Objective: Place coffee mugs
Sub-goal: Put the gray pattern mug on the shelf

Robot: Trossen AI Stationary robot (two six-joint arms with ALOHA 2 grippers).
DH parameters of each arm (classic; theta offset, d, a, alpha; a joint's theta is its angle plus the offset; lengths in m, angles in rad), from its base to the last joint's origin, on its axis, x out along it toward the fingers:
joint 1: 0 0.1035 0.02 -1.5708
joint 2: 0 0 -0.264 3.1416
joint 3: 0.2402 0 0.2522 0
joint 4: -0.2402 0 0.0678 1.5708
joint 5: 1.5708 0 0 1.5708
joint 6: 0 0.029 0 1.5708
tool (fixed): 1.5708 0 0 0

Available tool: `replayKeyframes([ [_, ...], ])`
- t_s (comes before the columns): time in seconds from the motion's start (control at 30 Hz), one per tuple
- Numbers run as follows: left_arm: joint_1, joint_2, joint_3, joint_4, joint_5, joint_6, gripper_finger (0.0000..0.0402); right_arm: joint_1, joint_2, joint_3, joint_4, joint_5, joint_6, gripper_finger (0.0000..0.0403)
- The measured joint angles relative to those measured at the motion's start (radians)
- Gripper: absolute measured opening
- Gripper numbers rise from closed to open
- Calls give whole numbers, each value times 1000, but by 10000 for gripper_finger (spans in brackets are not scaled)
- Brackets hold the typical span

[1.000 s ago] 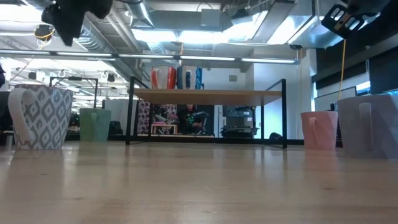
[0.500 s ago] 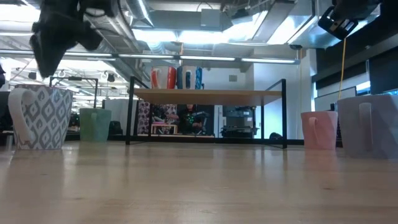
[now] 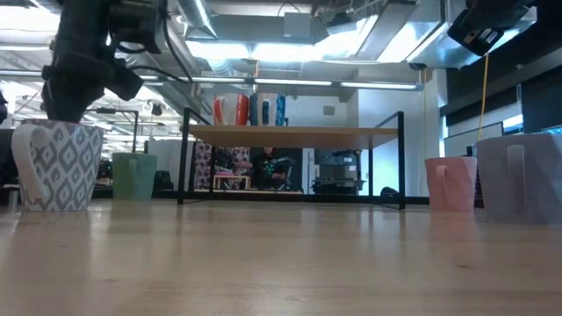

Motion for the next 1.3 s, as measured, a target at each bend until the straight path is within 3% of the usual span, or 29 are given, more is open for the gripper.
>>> replayKeyframes([
  [0.17, 0, 0, -14, 21, -3, 12, 129, 0, 0, 0, 0, 25, -7, 7],
  [0.43, 0, 0, -26, 42, -2, 56, 23, 0, 0, 0, 0, 27, -7, 7],
  [0.53, -2, 1, 2, 43, 7, 51, 14, 0, 0, 0, 0, 27, -7, 7],
  [0.83, -92, 76, 346, 60, -99, -34, 15, 0, 0, 0, 0, 30, -8, 7],
  [1.07, -176, 333, 660, 60, -151, 24, 15, 0, 0, 0, -5, 52, -9, 7],
  [1.3, -196, 586, 887, 58, -87, 53, 15, 0, 0, 0, -54, 52, -8, 7],
])
